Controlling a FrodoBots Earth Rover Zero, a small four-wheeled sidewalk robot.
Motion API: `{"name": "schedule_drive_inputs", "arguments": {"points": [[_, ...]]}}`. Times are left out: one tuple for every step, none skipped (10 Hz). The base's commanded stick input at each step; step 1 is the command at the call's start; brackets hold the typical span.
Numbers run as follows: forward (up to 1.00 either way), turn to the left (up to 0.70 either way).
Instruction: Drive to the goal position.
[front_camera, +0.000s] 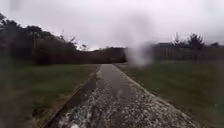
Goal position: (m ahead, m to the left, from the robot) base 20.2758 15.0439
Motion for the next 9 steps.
{"name": "schedule_drive_inputs", "arguments": {"points": [[0.70, 0.00], [0.70, 0.00], [0.70, 0.00], [0.70, 0.00], [0.70, 0.00], [0.70, 0.00], [0.70, 0.00], [0.70, 0.00], [0.70, 0.00]]}}
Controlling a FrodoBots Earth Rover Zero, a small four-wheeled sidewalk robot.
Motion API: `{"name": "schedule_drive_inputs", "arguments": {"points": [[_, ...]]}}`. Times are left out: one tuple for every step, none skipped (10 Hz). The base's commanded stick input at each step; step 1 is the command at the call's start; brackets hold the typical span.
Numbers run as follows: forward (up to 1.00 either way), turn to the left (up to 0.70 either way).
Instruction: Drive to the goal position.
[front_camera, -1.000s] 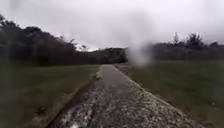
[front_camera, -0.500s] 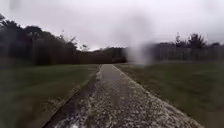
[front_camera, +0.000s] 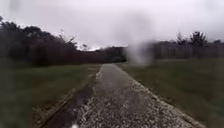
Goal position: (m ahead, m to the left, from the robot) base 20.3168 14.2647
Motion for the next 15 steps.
{"name": "schedule_drive_inputs", "arguments": {"points": [[0.70, 0.00], [0.70, 0.00], [0.70, 0.00], [0.70, 0.00], [0.70, 0.00], [0.70, 0.35], [0.70, 0.23], [0.70, 0.02], [0.70, 0.00], [0.70, 0.00], [0.70, 0.00], [0.70, 0.00], [0.70, 0.00], [0.70, 0.00], [0.70, 0.00]]}}
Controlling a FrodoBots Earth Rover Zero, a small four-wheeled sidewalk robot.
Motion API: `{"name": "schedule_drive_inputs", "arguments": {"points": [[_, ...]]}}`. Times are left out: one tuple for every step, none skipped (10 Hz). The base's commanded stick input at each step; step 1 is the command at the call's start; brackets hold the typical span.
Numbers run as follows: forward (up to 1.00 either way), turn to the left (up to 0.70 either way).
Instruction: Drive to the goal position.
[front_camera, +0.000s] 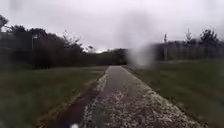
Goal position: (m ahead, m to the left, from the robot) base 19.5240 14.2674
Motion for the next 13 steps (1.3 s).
{"name": "schedule_drive_inputs", "arguments": {"points": [[0.70, 0.00], [0.70, 0.00], [0.70, 0.00], [0.70, -0.05], [0.70, -0.29], [0.70, -0.35], [0.70, -0.32], [0.70, -0.16], [0.70, -0.01], [0.70, 0.00], [0.70, 0.00], [0.70, 0.00], [0.70, 0.00]]}}
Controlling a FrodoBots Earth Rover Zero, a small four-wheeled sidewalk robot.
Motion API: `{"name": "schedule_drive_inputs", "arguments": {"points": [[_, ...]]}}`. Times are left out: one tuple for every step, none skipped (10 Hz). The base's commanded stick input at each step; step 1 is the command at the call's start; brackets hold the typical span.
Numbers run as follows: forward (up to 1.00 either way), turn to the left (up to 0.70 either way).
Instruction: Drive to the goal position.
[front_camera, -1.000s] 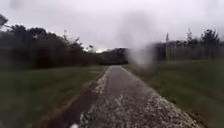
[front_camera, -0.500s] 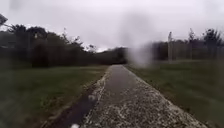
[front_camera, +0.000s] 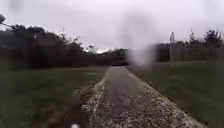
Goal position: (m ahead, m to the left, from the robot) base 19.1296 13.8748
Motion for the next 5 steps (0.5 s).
{"name": "schedule_drive_inputs", "arguments": {"points": [[0.70, 0.00], [0.70, 0.00], [0.70, 0.00], [0.70, 0.00], [0.70, 0.00]]}}
